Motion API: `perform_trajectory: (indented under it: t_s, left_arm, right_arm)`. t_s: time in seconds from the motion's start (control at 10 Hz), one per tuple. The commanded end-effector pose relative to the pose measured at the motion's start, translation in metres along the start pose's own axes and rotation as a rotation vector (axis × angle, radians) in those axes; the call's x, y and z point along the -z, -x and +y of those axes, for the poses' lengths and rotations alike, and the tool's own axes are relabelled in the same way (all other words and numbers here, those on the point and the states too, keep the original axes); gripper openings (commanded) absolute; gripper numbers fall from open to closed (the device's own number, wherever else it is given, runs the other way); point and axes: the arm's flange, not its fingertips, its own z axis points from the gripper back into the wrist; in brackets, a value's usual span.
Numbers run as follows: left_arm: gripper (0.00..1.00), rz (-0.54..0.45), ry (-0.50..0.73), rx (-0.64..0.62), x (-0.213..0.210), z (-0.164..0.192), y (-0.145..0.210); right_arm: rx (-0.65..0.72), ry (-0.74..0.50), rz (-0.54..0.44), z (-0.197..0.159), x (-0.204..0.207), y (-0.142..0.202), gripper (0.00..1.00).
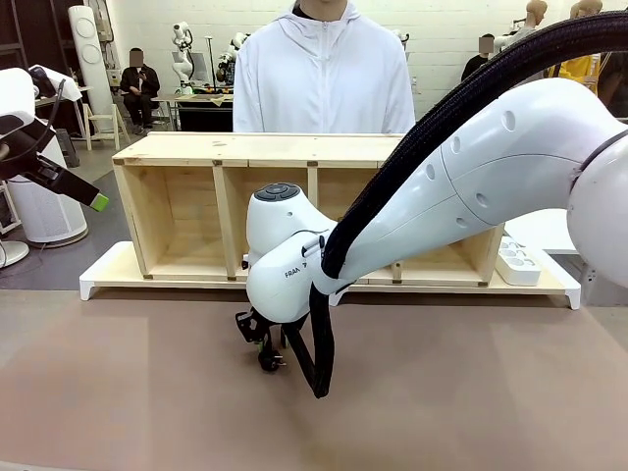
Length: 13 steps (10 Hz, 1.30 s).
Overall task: Perform cable management.
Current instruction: When the cord part of the Power Cable appears at the lower middle area of the table and stops, grasp the cord part of the Power Cable, then pull the grasped Power Cable to the location of the Power Strip.
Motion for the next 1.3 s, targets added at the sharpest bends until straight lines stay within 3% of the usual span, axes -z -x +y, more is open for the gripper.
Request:
perform_trajectory:
  t_s: [0.0, 0.1, 0.2, 0.3, 1.2]
  left_arm:
    - [1.0, 0.001, 0.003, -0.006, -0.0001, 0.0006, 0.0004]
    - [1.0, 0.001, 0.003, -0.006, -0.0001, 0.0006, 0.0004]
    - [1.0, 0.001, 0.003, -0.006, -0.0001, 0.0006, 0.0004]
    - [1.0, 0.001, 0.003, -0.006, -0.0001, 0.0006, 0.0004]
    - [1.0, 0.001, 0.003, -0.006, -0.0001, 0.0006, 0.0004]
  right_arm:
    - [0.006, 0.018, 0.012, -0.001, -0.0023, -0.0007, 0.29]
    - [0.011, 0.023, 0.016, -0.0008, -0.0023, -0.0003, 0.09]
    - [0.017, 0.024, 0.018, -0.001, -0.0027, 0.0007, 0.11]
    - [0.026, 0.032, 0.024, -0.0014, -0.0031, -0.0001, 0.0]
    - [0.01, 0.025, 0.026, -0.0041, -0.0019, -0.0009, 0.0]
